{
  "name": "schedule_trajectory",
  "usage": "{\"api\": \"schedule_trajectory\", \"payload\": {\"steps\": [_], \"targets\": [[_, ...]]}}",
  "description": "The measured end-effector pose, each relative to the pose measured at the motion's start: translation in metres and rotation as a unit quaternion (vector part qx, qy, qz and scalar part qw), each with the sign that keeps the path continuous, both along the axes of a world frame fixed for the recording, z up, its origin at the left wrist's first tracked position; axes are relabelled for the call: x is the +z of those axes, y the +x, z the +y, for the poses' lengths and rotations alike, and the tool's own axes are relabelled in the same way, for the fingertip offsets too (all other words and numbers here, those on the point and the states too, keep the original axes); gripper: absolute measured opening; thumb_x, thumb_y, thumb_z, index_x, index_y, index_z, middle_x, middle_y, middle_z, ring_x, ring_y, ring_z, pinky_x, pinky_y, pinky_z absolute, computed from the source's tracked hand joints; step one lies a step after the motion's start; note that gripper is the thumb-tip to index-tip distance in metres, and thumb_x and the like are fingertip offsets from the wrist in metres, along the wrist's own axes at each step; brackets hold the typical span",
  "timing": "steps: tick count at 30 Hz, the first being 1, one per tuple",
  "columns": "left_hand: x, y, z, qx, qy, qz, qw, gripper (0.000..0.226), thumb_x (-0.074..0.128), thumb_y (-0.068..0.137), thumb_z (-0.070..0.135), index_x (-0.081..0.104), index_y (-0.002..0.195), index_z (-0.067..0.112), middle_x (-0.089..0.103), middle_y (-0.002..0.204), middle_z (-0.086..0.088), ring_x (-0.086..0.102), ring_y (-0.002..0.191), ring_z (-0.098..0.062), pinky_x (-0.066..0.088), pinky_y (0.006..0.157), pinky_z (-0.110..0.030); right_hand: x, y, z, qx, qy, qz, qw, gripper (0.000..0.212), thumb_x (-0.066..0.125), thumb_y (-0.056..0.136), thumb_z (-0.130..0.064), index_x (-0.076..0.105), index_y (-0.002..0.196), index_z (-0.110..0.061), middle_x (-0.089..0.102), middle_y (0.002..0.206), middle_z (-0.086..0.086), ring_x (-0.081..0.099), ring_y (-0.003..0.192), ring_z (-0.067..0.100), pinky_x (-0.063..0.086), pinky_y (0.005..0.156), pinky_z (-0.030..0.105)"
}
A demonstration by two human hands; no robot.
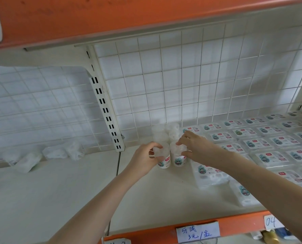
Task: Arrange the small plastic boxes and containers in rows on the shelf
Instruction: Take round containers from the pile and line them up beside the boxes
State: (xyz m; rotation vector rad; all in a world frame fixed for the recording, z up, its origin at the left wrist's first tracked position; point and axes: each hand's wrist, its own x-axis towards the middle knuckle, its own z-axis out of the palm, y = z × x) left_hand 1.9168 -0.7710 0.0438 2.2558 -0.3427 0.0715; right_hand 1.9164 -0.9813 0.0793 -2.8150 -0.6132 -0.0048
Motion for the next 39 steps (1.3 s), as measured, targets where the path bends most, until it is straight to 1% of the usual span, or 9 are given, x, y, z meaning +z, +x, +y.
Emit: {"api": "schedule_trajectory", "payload": {"steps": [2,6,12,15,18,22,27,31,39], "targets": [[-0.001,0.001,-0.003,-0.002,-0.003,0.012,1.000,0.030,0.076,0.075,0.027,0.055,0.095,0.035,0.057,0.110,-0.001,0.058,0.095,-0.012,0.047,0.079,-0.024,0.001,0.001,-0.001,-0.002,0.012,0.010,1.000,0.038,0.057,0.093,-0.023,0.052,0.130,-0.018,0.041,0.129,0.000,0.057,0.096,0.017,0.040,0.079,0.021],[0.003,0.001,-0.008,0.016,0.001,-0.001,1.000,0.022,0.069,0.081,0.017,0.054,0.093,0.029,0.057,0.106,0.000,0.057,0.088,-0.011,0.041,0.066,-0.014,0.004,0.005,-0.001,-0.010,0.012,0.023,1.000,0.036,0.056,0.093,-0.019,0.054,0.130,-0.021,0.044,0.127,-0.001,0.056,0.098,0.014,0.042,0.082,0.022],[0.009,0.001,0.005,-0.014,-0.011,0.031,0.999,0.023,0.064,0.084,0.008,0.059,0.097,0.026,0.059,0.108,0.010,0.058,0.099,-0.009,0.046,0.080,-0.020,0.009,0.006,0.002,-0.008,-0.023,0.016,1.000,0.036,0.060,0.091,-0.028,0.055,0.127,-0.021,0.045,0.122,0.000,0.057,0.101,0.018,0.042,0.079,0.025],[0.006,-0.001,0.004,-0.022,-0.008,0.021,0.999,0.022,0.064,0.085,0.010,0.057,0.097,0.027,0.059,0.108,0.011,0.058,0.098,-0.006,0.044,0.076,-0.013,0.009,0.006,0.004,-0.002,-0.043,-0.001,0.999,0.036,0.057,0.092,-0.032,0.053,0.127,-0.021,0.043,0.126,-0.001,0.057,0.099,0.017,0.036,0.072,0.022],[0.005,-0.002,0.002,-0.016,-0.019,0.013,1.000,0.023,0.064,0.085,0.011,0.056,0.095,0.029,0.059,0.108,0.012,0.058,0.094,-0.003,0.042,0.070,-0.008,0.009,0.005,0.002,0.003,-0.037,0.001,0.999,0.035,0.056,0.093,-0.028,0.052,0.127,-0.020,0.043,0.127,0.000,0.057,0.098,0.017,0.035,0.072,0.022],[0.005,-0.004,-0.004,-0.015,-0.020,0.008,1.000,0.024,0.065,0.084,0.011,0.055,0.093,0.031,0.060,0.111,0.007,0.057,0.092,-0.001,0.042,0.069,-0.008,0.011,0.005,-0.004,0.008,-0.023,0.015,1.000,0.034,0.055,0.093,-0.020,0.053,0.126,-0.020,0.046,0.123,0.000,0.055,0.099,0.016,0.037,0.076,0.022],[0.004,-0.004,-0.008,-0.008,-0.015,-0.003,1.000,0.027,0.064,0.085,0.013,0.053,0.093,0.035,0.059,0.113,0.006,0.058,0.097,-0.007,0.042,0.071,-0.012,0.008,0.003,-0.004,0.005,-0.030,0.012,0.999,0.037,0.058,0.091,-0.032,0.048,0.124,-0.019,0.047,0.123,0.002,0.052,0.086,0.015,0.036,0.072,0.024],[0.004,-0.004,-0.007,-0.012,-0.008,-0.007,1.000,0.026,0.064,0.085,0.011,0.055,0.097,0.033,0.059,0.115,0.006,0.056,0.100,-0.009,0.041,0.080,-0.017,0.004,0.002,-0.002,-0.004,-0.014,-0.003,1.000,0.036,0.058,0.091,-0.033,0.047,0.122,-0.017,0.044,0.126,0.002,0.049,0.081,0.014,0.033,0.070,0.023],[0.010,-0.002,-0.003,0.013,-0.048,0.012,0.999,0.027,0.064,0.087,0.018,0.057,0.113,0.020,0.056,0.110,0.008,0.057,0.100,-0.011,0.041,0.078,-0.015,0.009,0.007,-0.009,-0.024,0.038,0.003,0.999,0.038,0.057,0.090,-0.042,0.052,0.120,-0.019,0.053,0.117,0.001,0.057,0.097,0.017,0.048,0.084,0.031]]}}
